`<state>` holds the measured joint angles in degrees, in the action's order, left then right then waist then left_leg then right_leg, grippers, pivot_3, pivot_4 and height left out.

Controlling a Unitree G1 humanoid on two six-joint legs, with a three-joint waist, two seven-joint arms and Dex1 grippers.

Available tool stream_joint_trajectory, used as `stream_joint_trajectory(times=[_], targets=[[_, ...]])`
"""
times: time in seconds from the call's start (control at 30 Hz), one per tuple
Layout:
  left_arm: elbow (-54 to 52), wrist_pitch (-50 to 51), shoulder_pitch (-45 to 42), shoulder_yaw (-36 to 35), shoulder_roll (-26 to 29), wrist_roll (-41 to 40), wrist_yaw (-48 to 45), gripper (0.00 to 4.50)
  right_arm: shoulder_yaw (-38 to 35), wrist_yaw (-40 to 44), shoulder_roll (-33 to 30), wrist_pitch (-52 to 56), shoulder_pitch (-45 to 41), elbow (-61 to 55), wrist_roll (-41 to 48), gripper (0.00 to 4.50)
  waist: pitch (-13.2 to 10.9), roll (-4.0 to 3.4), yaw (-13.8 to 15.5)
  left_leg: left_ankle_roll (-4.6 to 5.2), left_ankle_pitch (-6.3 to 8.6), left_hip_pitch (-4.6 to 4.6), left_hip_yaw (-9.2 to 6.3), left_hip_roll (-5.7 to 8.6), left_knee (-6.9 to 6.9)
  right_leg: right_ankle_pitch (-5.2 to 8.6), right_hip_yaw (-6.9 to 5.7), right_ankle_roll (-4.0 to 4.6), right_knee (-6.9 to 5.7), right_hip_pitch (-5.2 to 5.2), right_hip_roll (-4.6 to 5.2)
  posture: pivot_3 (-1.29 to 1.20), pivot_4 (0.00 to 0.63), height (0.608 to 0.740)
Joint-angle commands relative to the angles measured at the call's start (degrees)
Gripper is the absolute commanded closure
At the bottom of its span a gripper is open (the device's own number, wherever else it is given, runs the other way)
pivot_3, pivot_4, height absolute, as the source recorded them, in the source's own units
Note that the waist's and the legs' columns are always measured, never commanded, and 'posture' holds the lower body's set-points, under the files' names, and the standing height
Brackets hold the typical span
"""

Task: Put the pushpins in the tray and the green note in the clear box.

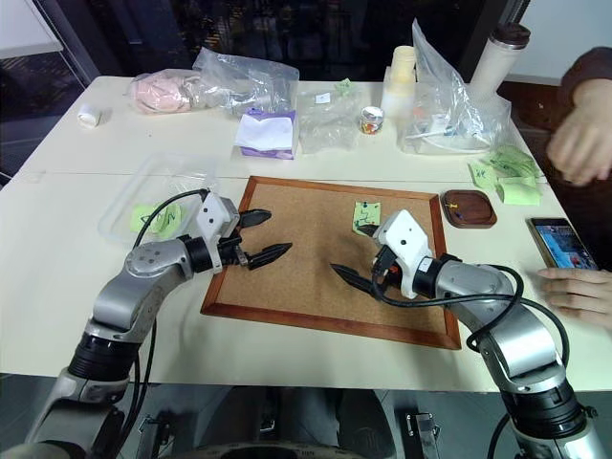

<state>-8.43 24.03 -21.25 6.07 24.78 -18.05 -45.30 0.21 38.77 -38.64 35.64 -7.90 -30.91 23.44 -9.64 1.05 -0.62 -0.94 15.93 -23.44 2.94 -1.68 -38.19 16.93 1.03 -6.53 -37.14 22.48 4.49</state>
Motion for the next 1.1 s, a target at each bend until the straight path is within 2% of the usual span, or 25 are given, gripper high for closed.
stream_joint_trajectory(times=[0.03, 0.43, 0.97, 1.07, 1.1], targets=[[-0.3, 0.3, -2.2, 0.0, 0.0, -0.8, -0.8, 0.08, -2.7, -1.0, 0.1, -0.5, 1.0, -2.2, 0.5, 0.00, 0.0, 0.00, 0.0, 0.00, 0.00, 0.00, 0.00, 0.01, 0.00, 0.00, 0.00, 0.00, 0.01, -0.01, 0.01, 0.00, 0.150, 0.740], [-0.7, -0.6, -2.4, 1.2, -2.4, 0.0, 0.0, 0.08, -4.7, -0.1, -1.1, -1.1, 2.0, 0.1, 0.0, 0.00, 0.0, 0.00, 0.0, 0.00, 0.00, 0.00, -0.01, 0.03, 0.00, 0.00, 0.01, 0.00, 0.00, 0.00, 0.01, 0.00, 0.150, 0.740], [-0.2, -3.5, -0.8, 2.6, -3.3, 1.0, 0.2, 0.08, -4.0, 1.0, -1.5, -2.7, -1.1, 3.9, -1.5, 0.00, 0.0, 0.00, 0.0, 0.00, 0.00, 0.00, 0.00, 0.03, -0.01, 0.00, 0.01, 0.00, 0.00, 0.00, 0.01, 0.00, 0.150, 0.740], [2.1, -6.8, -1.1, 3.4, -4.8, 1.8, -0.1, 0.91, -3.9, 0.7, -1.1, -3.1, -1.6, 4.7, -2.0, 0.00, 0.0, 0.00, 0.0, 0.00, 0.00, 0.00, 0.00, 0.03, -0.01, 0.00, 0.01, 0.00, 0.00, -0.01, 0.02, 0.00, 0.150, 0.740], [3.0, -7.7, -1.4, 3.7, -5.4, 2.1, 0.0, 1.31, -3.8, 0.6, -1.0, -3.3, -1.9, 5.2, -2.3, 0.00, 0.0, 0.00, 0.0, 0.00, 0.00, 0.00, 0.00, 0.04, -0.01, 0.00, 0.01, 0.00, 0.00, -0.02, 0.02, 0.00, 0.150, 0.740]])
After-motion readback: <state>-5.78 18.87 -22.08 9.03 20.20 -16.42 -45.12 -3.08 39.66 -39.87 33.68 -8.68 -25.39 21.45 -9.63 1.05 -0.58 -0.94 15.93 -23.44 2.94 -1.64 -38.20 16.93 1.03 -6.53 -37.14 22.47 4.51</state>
